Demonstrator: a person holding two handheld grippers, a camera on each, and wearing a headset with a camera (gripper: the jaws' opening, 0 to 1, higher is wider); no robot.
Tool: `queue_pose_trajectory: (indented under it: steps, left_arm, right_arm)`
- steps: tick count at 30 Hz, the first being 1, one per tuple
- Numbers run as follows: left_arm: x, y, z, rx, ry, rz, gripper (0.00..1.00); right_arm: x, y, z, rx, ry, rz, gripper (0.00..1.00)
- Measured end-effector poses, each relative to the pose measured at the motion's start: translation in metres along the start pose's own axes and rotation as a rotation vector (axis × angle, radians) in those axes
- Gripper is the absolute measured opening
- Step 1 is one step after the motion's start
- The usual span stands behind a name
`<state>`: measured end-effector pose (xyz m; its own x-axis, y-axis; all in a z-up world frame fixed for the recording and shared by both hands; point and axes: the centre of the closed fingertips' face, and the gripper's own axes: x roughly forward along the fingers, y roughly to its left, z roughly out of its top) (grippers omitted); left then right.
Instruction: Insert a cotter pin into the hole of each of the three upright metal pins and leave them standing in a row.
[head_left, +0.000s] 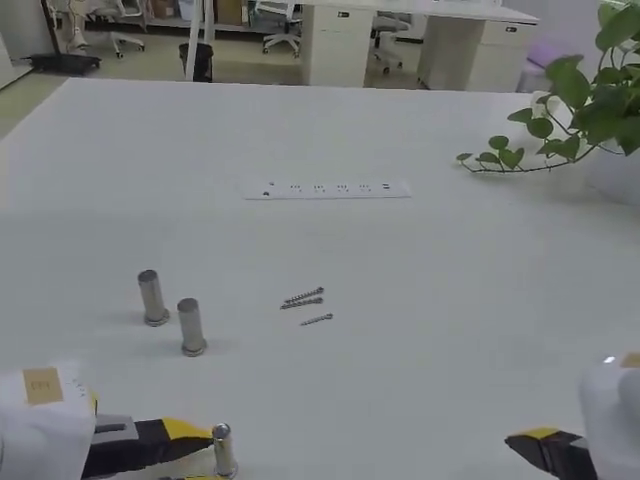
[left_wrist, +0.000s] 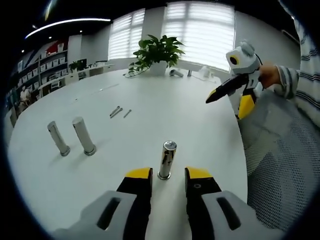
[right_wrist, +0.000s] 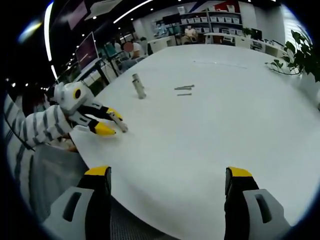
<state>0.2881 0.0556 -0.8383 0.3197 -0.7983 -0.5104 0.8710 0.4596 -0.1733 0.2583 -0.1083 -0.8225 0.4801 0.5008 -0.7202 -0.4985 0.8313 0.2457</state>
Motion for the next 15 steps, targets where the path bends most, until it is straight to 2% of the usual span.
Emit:
queue_pose_trajectory:
  steps: [2, 7, 10, 12, 15]
  left_arm:
    - [-0.005, 0.0, 0.005, -0.006, -0.027, 0.004, 0.3]
    - [-0.017, -0.001, 0.011, -0.026, -0.058, 0.022, 0.52]
    - [-0.022, -0.003, 0.009, -0.037, -0.045, 0.021, 0.58]
    - [-0.025, 0.001, 0.004, -0.017, -0.028, 0.065, 0.62]
    - [-0.028, -0.001, 0.001, -0.022, -0.021, 0.071, 0.7]
  right_arm:
    - [0.0, 0.001, 0.001, -0.002, -0.001, 0.002, 0.96]
    - [0.0, 0.001, 0.002, -0.004, -0.002, 0.004, 0.96]
    - [0.0, 0.001, 0.001, -0.007, -0.001, 0.006, 0.96]
    - [0.0, 0.0, 0.001, -0.01, 0.001, 0.007, 0.95]
    - [0.0, 0.0, 0.001, -0.013, 0.002, 0.01, 0.95]
